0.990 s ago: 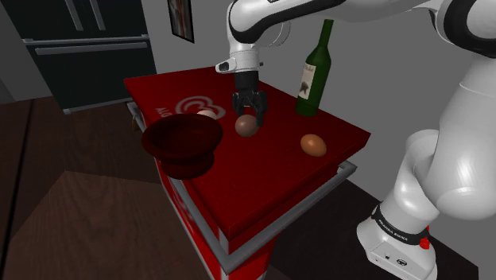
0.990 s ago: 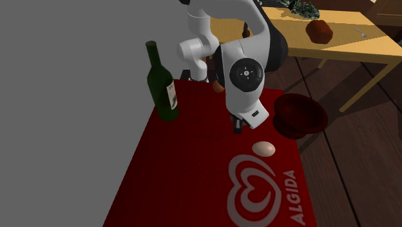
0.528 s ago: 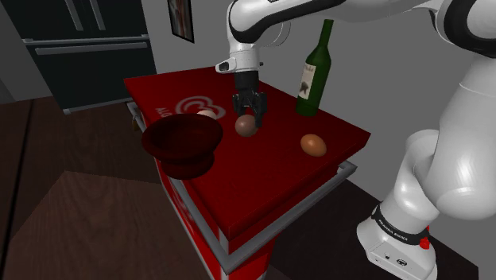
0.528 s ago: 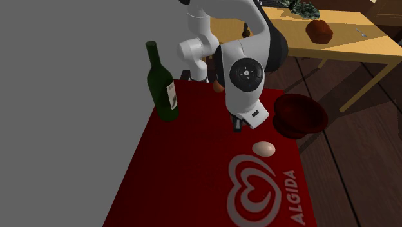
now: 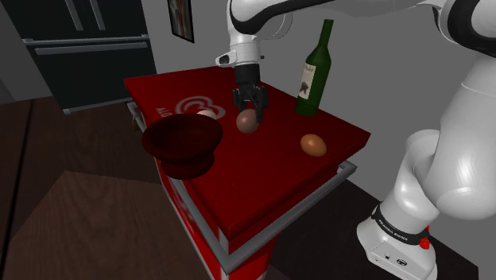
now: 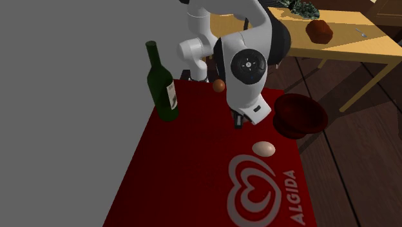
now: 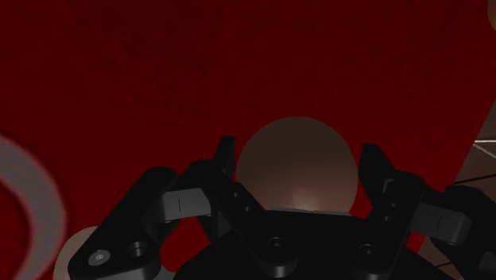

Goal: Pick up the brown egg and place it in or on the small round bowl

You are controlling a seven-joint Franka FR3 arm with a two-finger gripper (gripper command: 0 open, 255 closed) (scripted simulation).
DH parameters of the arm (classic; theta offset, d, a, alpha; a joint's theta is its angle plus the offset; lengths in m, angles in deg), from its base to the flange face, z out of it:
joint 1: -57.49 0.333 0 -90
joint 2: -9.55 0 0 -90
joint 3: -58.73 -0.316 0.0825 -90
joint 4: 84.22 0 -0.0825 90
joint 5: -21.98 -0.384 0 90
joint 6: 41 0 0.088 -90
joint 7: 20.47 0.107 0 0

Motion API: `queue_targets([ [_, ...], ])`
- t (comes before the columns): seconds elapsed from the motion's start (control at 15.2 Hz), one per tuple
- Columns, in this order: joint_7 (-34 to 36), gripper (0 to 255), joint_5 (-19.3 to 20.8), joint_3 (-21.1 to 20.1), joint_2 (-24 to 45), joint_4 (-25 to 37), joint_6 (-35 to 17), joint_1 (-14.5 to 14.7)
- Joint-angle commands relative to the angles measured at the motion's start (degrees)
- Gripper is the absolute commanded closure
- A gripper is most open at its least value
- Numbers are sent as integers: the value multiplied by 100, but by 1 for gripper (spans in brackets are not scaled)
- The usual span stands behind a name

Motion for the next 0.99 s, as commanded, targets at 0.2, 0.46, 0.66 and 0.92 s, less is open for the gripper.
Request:
queue_targets([
  [0.2,81,255,8,7,-22,376,390,-10],
  [0.46,143,255,7,13,-34,667,686,-18],
  [0.66,187,255,2,17,-29,902,912,-25],
  [0.92,246,255,-12,24,-3,1240,1220,-36],
])
